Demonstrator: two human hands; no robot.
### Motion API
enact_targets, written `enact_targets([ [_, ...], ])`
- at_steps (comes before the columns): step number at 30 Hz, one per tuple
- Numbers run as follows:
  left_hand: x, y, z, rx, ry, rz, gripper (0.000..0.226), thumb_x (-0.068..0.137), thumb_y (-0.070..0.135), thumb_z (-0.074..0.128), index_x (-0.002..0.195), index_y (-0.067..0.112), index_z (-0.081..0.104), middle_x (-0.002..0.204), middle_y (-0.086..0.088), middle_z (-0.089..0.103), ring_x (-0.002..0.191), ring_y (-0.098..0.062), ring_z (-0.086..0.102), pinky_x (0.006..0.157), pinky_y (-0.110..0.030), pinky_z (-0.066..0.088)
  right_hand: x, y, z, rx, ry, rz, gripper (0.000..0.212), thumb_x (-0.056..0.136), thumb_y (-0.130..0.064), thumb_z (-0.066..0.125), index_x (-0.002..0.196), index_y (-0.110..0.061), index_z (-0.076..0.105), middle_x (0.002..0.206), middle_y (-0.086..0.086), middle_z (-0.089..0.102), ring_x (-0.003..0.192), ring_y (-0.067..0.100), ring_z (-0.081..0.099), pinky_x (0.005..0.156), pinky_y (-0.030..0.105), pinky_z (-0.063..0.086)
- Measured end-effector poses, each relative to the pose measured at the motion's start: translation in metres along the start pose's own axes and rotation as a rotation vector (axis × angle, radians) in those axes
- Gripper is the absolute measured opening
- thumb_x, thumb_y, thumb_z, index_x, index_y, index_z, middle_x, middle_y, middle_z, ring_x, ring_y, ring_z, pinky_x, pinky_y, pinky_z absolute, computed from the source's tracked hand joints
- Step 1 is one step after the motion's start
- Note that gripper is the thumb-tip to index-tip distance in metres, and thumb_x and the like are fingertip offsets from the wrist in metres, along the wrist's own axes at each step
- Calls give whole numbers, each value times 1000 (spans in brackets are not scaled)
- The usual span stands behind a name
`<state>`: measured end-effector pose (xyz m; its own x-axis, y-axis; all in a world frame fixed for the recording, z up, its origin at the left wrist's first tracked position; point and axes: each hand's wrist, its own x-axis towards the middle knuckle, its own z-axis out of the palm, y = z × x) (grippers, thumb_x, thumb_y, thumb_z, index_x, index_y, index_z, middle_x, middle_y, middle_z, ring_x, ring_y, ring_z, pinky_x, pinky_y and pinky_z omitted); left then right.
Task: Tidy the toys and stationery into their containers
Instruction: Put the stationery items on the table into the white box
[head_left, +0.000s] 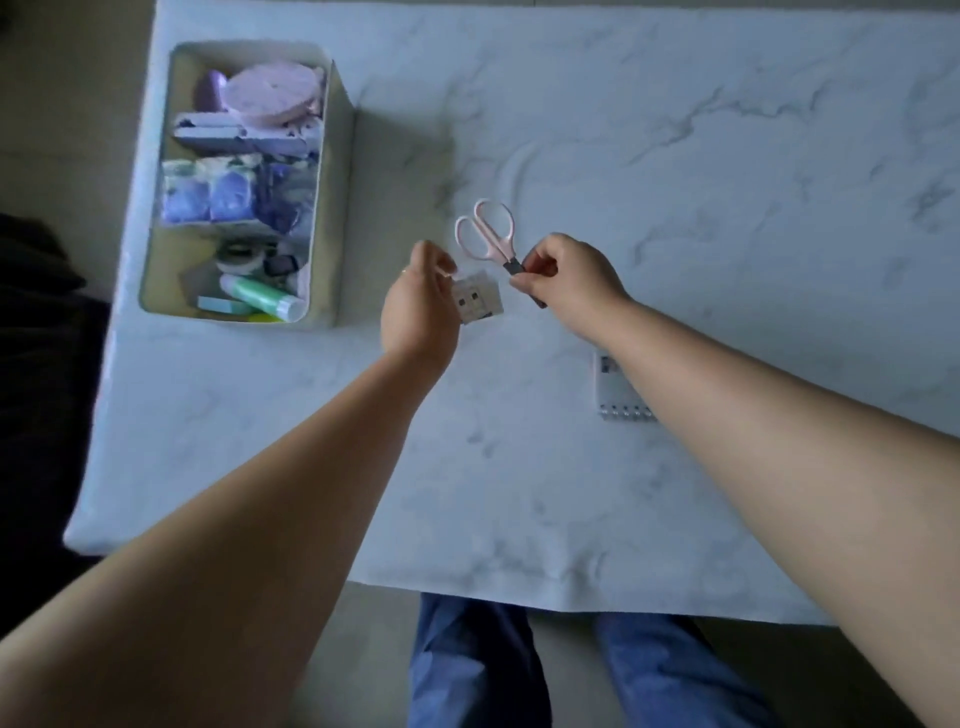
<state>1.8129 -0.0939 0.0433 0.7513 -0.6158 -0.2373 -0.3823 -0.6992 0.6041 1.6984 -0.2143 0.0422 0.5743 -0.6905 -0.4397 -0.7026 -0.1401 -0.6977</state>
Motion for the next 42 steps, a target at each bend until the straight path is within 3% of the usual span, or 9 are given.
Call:
enact_targets([
  [6, 48, -86, -122, 116, 231, -85, 35, 84, -1, 35, 108, 16, 54, 103, -12, 65, 93, -33, 57, 67, -32, 34, 18, -103, 91, 41, -62, -98, 18, 82, -28, 72, 84, -19, 57, 77, 0, 64, 74, 22, 60, 67, 31, 46],
  [11, 81, -149, -183, 222, 164, -87, 45, 78, -3, 32, 109, 19, 56, 104, -14, 63, 98, -35, 54, 70, -34, 38, 34, -159, 147, -21, -77, -163, 15, 79, -26, 75, 83, -22, 62, 76, -5, 60, 72, 14, 52, 65, 24, 38],
  [16, 97, -182, -199, 381, 151, -23, 43, 90, 7, 49, 129, 26, 52, 125, -13, 49, 120, -33, 40, 95, -38, 38, 48, -180, 178, -73, 6, -172, 12, 80, -16, 72, 90, -22, 70, 89, -3, 65, 78, 12, 57, 70, 24, 44],
  [19, 95, -185, -191, 385, 187, 30, 46, 87, 2, 49, 127, 24, 54, 125, -11, 49, 119, -32, 39, 94, -37, 39, 48, -169, 177, -84, 120, -131, 15, 82, -17, 69, 96, -21, 69, 92, -2, 63, 81, 14, 56, 73, 24, 42],
  [25, 78, -149, -145, 377, 122, 166, 39, 85, 4, 48, 120, 19, 57, 125, -13, 51, 112, -33, 42, 90, -40, 39, 29, -115, 142, -123, 157, 3, 14, 83, -19, 67, 97, -22, 68, 96, 1, 66, 90, 19, 62, 78, 27, 46],
  [30, 53, -99, -93, 327, -15, 339, 38, 84, 13, 58, 121, 22, 59, 119, -11, 52, 110, -33, 44, 88, -39, 42, 8, -62, 108, -176, 160, 136, 21, 84, -18, 67, 104, -22, 66, 110, 8, 61, 101, 27, 60, 84, 30, 45],
  [39, -9, -52, -3, 370, -360, 304, 50, 90, 21, 61, 137, 21, 42, 131, -11, 44, 125, -29, 34, 100, -37, 38, -47, 46, 45, -407, 357, 424, 45, 84, -18, 65, 127, -22, 51, 131, 13, 43, 119, 37, 42, 96, 39, 38],
  [42, -30, -42, 21, 401, -425, 314, 51, 92, 22, 60, 138, 21, 39, 131, -10, 44, 125, -28, 34, 100, -35, 37, -58, 79, 30, -436, 337, 469, 51, 84, -11, 59, 131, -26, 48, 136, 10, 38, 119, 37, 40, 96, 38, 39],
])
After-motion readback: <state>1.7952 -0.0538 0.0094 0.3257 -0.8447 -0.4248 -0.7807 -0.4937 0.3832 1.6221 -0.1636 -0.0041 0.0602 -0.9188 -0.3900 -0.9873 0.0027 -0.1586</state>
